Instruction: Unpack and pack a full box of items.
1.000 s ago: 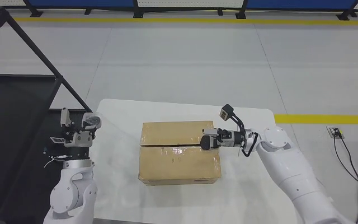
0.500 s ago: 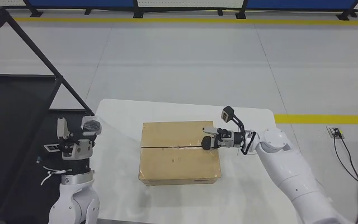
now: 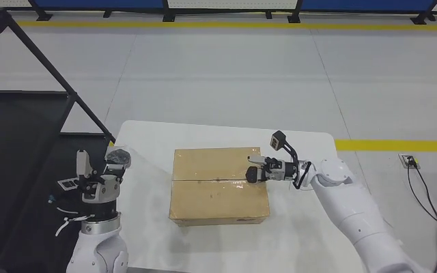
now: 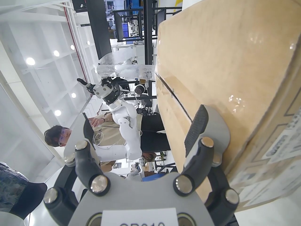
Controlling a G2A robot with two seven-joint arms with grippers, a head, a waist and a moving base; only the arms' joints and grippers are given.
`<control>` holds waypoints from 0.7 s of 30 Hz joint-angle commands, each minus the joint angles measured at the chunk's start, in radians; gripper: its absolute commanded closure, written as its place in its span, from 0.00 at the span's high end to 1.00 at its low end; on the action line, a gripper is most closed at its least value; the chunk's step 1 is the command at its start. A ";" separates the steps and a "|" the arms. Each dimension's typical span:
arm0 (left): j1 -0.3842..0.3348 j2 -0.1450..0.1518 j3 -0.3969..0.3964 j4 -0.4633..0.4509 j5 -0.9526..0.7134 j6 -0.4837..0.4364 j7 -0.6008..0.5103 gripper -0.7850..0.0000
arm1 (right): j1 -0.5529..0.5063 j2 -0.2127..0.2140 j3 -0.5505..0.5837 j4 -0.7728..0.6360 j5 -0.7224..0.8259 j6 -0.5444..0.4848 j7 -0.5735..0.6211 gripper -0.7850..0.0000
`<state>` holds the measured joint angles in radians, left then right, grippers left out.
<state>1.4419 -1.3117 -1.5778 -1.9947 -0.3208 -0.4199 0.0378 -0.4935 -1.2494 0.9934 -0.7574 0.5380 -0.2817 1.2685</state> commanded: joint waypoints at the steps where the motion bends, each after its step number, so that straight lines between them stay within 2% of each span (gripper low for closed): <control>1: -0.001 -0.001 0.011 -0.015 0.030 0.000 0.002 1.00 | -0.001 -0.001 0.001 0.007 0.005 -0.005 0.003 1.00; 10: -0.017 -0.010 0.084 -0.059 0.138 0.027 0.014 1.00 | 0.002 -0.005 0.008 0.029 0.019 -0.024 0.024 1.00; 21: -0.044 -0.020 0.185 -0.051 0.230 0.062 -0.006 1.00 | 0.000 -0.006 0.024 0.046 0.040 -0.044 0.041 1.00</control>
<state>1.3993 -1.3309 -1.4024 -2.0477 -0.0969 -0.3597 0.0341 -0.4926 -1.2556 1.0151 -0.7112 0.5758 -0.3239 1.3097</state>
